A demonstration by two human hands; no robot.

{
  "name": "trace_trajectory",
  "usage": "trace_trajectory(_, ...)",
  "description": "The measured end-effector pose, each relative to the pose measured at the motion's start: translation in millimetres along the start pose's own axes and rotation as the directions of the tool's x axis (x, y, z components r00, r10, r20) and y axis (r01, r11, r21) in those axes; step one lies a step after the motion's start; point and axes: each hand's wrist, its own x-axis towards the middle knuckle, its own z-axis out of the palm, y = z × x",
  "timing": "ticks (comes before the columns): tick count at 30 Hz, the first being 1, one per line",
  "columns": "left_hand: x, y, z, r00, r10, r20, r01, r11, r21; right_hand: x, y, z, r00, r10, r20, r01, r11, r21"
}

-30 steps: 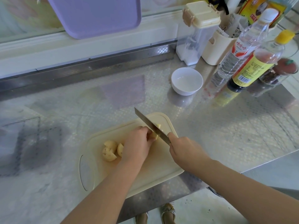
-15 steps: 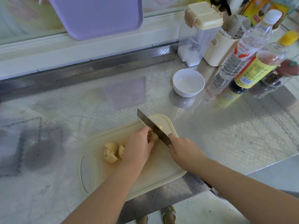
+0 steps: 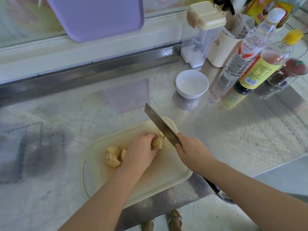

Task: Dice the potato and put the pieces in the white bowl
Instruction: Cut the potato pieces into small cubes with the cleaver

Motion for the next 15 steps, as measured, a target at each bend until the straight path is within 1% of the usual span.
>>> trace_trajectory(4, -1, 0, 0, 0.999, -0.037, -0.012, 0.037, 0.999, 0.017, -5, -4, 2, 1.0, -0.009, -0.012, 0.009, 1.0, 0.009)
trace_trajectory(7, -1, 3, 3, 1.0, -0.024, -0.007, 0.024, 0.999, 0.029, -9, -6, 5, 1.0, 0.024, -0.01, -0.023, 0.999, 0.026)
trace_trajectory(9, -1, 4, 4, 0.999, -0.04, -0.008, 0.04, 0.998, 0.056, -10, -6, 6, 0.999, 0.038, -0.015, -0.038, 0.999, 0.027)
trace_trajectory(12, -2, 5, 5, 0.995, -0.092, -0.049, 0.094, 0.994, 0.053, -13, -6, 7, 0.999, 0.029, -0.025, -0.029, 0.999, -0.017)
trace_trajectory(15, -4, 8, 7, 0.989, -0.121, -0.079, 0.125, 0.991, 0.046, -16, -10, 9, 1.0, 0.014, -0.022, -0.016, 0.994, -0.104)
